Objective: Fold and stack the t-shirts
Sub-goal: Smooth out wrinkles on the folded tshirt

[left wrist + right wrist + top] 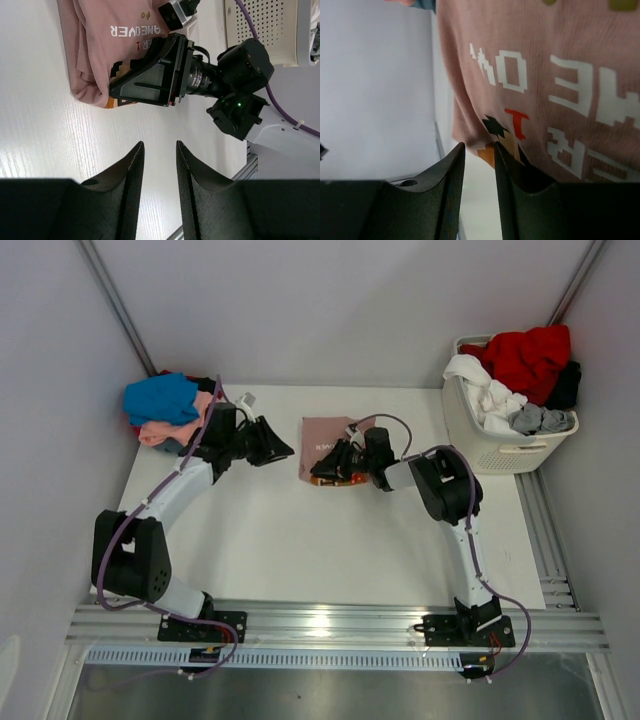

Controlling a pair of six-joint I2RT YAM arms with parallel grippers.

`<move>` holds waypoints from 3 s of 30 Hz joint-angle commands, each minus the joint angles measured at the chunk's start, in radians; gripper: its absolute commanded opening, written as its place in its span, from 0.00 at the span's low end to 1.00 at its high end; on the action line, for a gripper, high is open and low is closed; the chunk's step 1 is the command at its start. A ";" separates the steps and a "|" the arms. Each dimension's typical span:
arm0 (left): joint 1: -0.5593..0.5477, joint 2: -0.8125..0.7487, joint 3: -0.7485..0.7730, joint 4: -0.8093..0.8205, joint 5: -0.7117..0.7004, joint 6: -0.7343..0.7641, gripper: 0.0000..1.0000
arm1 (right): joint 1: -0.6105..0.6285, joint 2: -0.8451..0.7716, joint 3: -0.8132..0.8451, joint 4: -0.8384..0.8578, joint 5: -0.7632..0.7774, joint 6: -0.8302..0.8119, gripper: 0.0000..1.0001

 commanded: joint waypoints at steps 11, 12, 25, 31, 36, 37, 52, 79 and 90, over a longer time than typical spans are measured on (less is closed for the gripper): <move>-0.006 -0.065 0.027 -0.017 -0.032 0.049 0.36 | 0.086 0.087 0.264 -0.729 -0.194 -0.302 0.35; -0.005 -0.064 0.030 -0.025 -0.036 0.050 0.36 | 0.098 0.087 0.296 -0.856 -0.154 -0.473 0.35; -0.008 -0.044 0.075 -0.030 -0.019 0.046 0.36 | 0.071 -0.181 -0.158 -0.932 0.099 -0.523 0.34; -0.009 -0.007 0.089 -0.010 -0.001 0.061 0.36 | 0.086 -0.445 -0.227 -0.850 0.094 -0.504 0.36; -0.012 0.082 0.142 -0.039 0.001 0.066 0.36 | 0.081 -0.465 -0.228 -0.835 0.222 -0.413 0.38; -0.012 0.090 0.153 -0.040 -0.002 0.066 0.36 | 0.081 -0.474 -0.253 -0.759 0.233 -0.377 0.38; -0.107 -0.120 0.026 -0.018 -0.208 0.184 0.41 | 0.181 -0.474 -0.560 -0.164 0.587 -0.090 0.54; -0.135 -0.539 -0.184 -0.014 -0.549 0.276 0.47 | 0.078 -0.331 -0.226 -0.298 0.811 -0.208 0.00; -0.152 -0.541 -0.183 -0.011 -0.510 0.282 0.47 | 0.100 -0.549 -0.343 -0.591 0.845 -0.314 0.00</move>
